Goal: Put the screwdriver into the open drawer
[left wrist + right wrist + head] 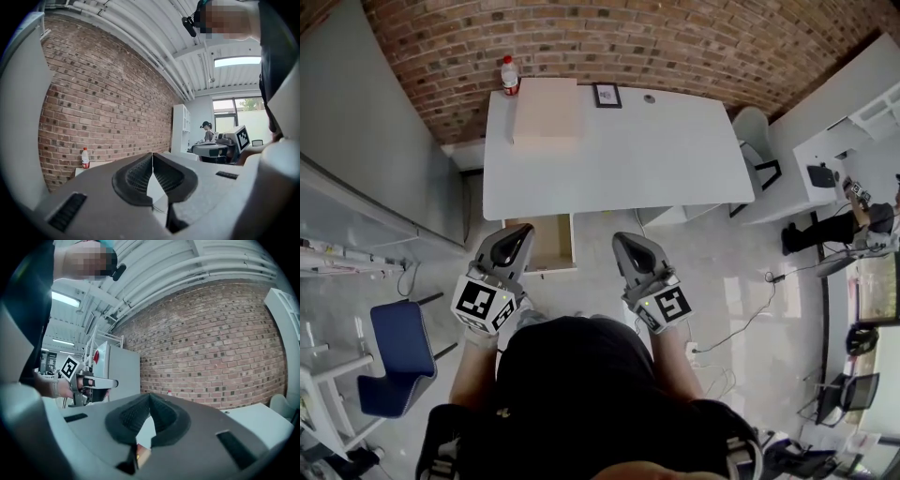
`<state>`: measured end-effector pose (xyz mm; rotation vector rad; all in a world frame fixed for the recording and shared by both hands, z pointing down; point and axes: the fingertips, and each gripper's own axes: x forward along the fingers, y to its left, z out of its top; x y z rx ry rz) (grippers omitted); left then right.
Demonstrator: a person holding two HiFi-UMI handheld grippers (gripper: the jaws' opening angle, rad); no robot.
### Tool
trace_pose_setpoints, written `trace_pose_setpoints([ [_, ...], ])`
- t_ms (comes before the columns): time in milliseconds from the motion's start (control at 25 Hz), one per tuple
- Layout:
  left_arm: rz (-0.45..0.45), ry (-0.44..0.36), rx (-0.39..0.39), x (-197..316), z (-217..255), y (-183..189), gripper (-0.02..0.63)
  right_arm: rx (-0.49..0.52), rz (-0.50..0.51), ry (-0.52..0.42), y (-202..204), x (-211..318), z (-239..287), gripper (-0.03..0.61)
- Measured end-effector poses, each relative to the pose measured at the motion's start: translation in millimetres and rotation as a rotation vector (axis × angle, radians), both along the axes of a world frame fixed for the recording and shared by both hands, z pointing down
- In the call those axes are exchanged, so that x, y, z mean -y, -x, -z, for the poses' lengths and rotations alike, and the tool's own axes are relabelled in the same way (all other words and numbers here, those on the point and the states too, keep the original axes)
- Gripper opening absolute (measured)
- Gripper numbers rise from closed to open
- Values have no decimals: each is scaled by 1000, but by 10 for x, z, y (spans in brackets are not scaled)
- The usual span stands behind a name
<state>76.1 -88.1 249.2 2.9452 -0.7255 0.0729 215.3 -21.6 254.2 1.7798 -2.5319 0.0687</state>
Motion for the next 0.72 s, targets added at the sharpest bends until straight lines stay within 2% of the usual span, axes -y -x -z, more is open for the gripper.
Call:
trace_pose_setpoints([
  [280,-39,-13,19,64,61,-58,8,5,-45,-22,-56,44,73,9],
  [720,-77,-4,29,196,23,-27,8,-19,-108,-7,-74,177,20,11],
])
